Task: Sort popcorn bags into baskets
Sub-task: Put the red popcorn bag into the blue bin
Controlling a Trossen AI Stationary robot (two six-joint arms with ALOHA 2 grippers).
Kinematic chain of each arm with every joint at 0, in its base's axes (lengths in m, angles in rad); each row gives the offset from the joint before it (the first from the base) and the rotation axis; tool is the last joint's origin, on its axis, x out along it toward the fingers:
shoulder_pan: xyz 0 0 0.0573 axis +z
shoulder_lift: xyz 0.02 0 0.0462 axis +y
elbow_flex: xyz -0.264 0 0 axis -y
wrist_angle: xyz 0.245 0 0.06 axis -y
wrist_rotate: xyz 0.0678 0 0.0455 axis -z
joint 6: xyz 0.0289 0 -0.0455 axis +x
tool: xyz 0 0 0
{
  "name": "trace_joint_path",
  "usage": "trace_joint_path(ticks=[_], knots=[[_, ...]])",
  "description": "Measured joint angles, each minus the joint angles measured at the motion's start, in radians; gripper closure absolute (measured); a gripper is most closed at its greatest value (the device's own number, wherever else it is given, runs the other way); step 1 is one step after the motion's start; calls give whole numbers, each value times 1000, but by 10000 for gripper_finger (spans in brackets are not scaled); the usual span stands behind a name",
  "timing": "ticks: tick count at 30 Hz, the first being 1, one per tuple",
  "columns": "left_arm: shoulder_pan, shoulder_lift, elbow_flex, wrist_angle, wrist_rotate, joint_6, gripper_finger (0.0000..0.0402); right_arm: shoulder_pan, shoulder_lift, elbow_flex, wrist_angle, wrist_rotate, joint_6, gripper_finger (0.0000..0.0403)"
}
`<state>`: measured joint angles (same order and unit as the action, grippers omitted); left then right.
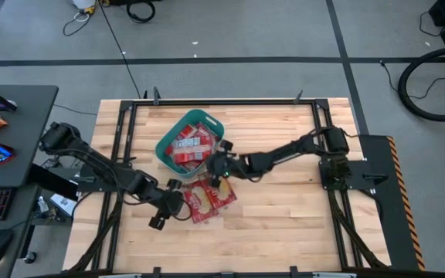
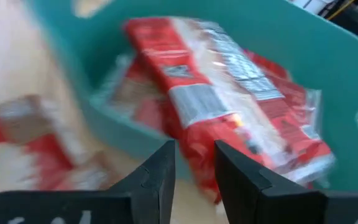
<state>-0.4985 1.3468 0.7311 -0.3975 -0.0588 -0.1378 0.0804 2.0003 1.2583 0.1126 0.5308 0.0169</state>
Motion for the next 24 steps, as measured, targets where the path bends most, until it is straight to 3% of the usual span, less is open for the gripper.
trace_joint_path(ticks=[13,18,24], knots=[[-36,-1,1,-48,-17,-60,260,-162,5,26,-4,1,-64,288],[-36,-1,1,-48,-125,-4,260,-118,-65,25,-31,33,-78,288],[-47,23,1,2,-224,154,260,-1,-194,26,-193,216,-70,288]])
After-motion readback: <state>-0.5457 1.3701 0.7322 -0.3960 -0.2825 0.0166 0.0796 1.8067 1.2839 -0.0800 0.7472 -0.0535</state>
